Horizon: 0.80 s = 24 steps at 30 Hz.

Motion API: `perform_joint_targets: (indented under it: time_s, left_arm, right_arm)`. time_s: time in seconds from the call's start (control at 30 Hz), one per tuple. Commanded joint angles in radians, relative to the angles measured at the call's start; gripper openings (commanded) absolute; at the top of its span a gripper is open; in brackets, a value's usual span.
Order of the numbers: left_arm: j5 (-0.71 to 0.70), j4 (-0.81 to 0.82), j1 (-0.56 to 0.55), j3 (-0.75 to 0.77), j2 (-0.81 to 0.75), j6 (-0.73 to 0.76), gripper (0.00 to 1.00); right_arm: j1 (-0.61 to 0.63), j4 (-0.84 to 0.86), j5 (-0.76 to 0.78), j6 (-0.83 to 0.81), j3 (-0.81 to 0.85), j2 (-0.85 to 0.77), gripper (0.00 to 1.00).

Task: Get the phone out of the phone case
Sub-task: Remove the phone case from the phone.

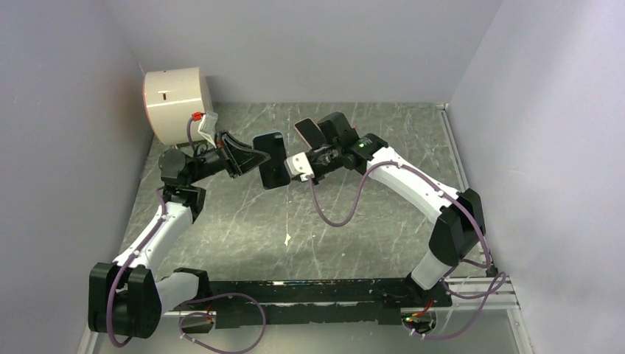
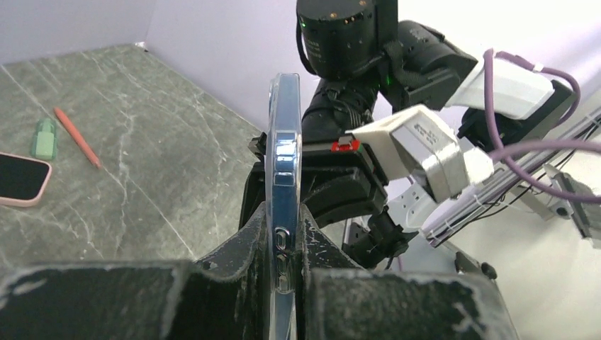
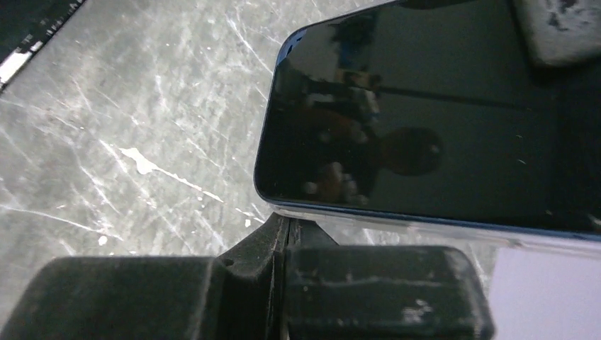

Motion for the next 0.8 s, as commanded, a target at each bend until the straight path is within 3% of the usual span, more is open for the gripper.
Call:
perform_joint_targets:
  time_s: [0.0,0.23,0.43,0.6,0.77]
  left_arm:
    - [-0.06,0.031,-0.013,0.059,-0.027,-0.08,0.02]
    - [-0.113,-0.039,0.003,0.041,-0.077,-0.026,0.02]
    - [-0.169,-0.025,0.026,0.012,-0.093,-0.062,0.02]
    - [-0.236,0.015,0.037,-0.021,-0.092,-0.124,0.03]
    - [-0.273,0.047,0.039,-0.041,-0.093,-0.186,0.02]
  right_arm:
    - [0.029,0.213,0.028,-0.035,-0.057,-0.05,0.0]
    - [0.015,0.437,0.054,0.184,-0.18,-0.117,0.02]
    - [-0.022,0.761,0.083,0.473,-0.398,-0.228,0.36]
    - [-0.056,0.927,0.124,0.742,-0.504,-0.285,0.47]
    - [-0.081,1.151,0.211,1.023,-0.606,-0.314,0.51]
